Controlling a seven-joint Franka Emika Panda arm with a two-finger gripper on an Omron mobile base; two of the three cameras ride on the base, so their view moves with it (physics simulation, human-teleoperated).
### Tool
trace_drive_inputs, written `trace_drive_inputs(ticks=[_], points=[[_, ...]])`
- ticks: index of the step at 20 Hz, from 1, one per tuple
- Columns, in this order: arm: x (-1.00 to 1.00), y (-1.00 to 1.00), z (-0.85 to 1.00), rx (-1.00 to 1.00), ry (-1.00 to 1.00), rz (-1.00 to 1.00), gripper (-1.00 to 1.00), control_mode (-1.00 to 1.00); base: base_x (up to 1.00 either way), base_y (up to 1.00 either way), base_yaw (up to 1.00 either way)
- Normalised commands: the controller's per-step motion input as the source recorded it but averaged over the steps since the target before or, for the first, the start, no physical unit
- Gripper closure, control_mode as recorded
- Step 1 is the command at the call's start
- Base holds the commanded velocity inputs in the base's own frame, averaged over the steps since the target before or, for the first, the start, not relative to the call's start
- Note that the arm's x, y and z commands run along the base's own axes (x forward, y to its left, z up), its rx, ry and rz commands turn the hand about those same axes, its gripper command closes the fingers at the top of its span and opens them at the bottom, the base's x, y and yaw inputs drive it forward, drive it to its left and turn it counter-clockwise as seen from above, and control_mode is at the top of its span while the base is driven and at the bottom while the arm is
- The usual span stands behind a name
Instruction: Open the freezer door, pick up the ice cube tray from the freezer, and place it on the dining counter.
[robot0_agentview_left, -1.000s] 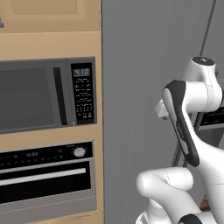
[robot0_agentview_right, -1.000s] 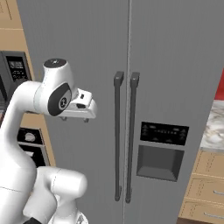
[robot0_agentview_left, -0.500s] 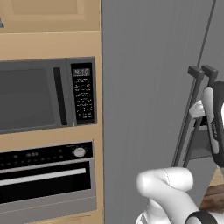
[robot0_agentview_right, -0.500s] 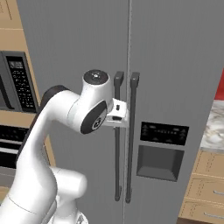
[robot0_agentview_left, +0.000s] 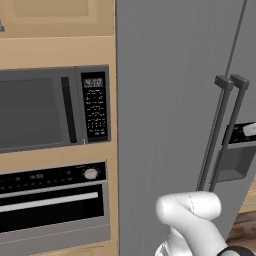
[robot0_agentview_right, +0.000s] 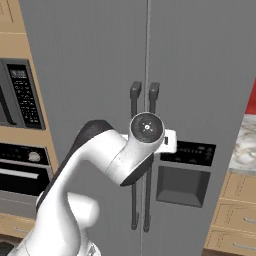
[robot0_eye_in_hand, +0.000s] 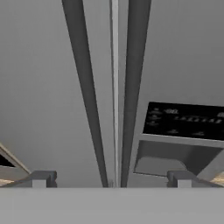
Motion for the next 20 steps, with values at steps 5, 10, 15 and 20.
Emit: trace_drive_inputs(ticks=[5,10,15,20], points=[[0.00,-0.22,0.00,0.00,-0.35,0.00,-1.00,-1.00,0.00,0.00,0.00],[0.00,0.00,0.11,0.00,-0.42,-0.02,-1.00,-1.00,0.00,0.00,0.00],[0.00,0.01,0.20,0.00,-0.38,-0.04,-1.00,-1.00,0.00,0.00,0.00],[0.13,0.00,0.17,0.03,-0.15,-0.01,-1.00,-1.00,0.00,0.00,0.00]])
